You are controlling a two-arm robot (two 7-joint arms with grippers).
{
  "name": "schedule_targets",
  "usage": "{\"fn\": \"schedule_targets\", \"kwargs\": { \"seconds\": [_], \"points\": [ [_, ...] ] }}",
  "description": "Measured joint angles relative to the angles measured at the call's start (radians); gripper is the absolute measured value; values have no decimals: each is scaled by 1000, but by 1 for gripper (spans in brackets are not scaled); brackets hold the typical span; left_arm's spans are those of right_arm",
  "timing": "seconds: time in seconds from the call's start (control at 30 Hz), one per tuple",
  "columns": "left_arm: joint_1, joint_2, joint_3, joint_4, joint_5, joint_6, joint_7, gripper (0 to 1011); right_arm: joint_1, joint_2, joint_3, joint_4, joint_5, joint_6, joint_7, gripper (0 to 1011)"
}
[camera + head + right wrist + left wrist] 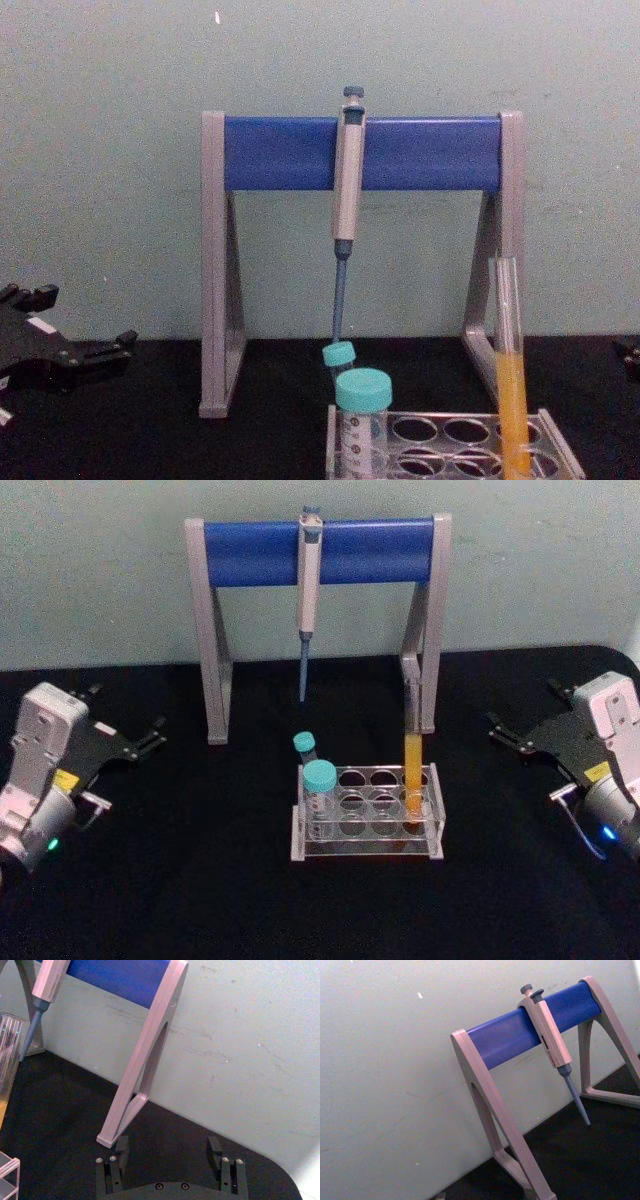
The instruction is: Pick up the test tube from the test tube rack, shake it, then place it back into the test tube rack.
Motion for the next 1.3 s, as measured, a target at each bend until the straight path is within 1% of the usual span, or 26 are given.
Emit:
{"fn": "schedule_targets", "kwargs": {
  "seconds": [1.3],
  "points": [
    [0,0,0,0,0,0,0,1002,0,1,0,0,0,0,-1,1000]
  ]
}}
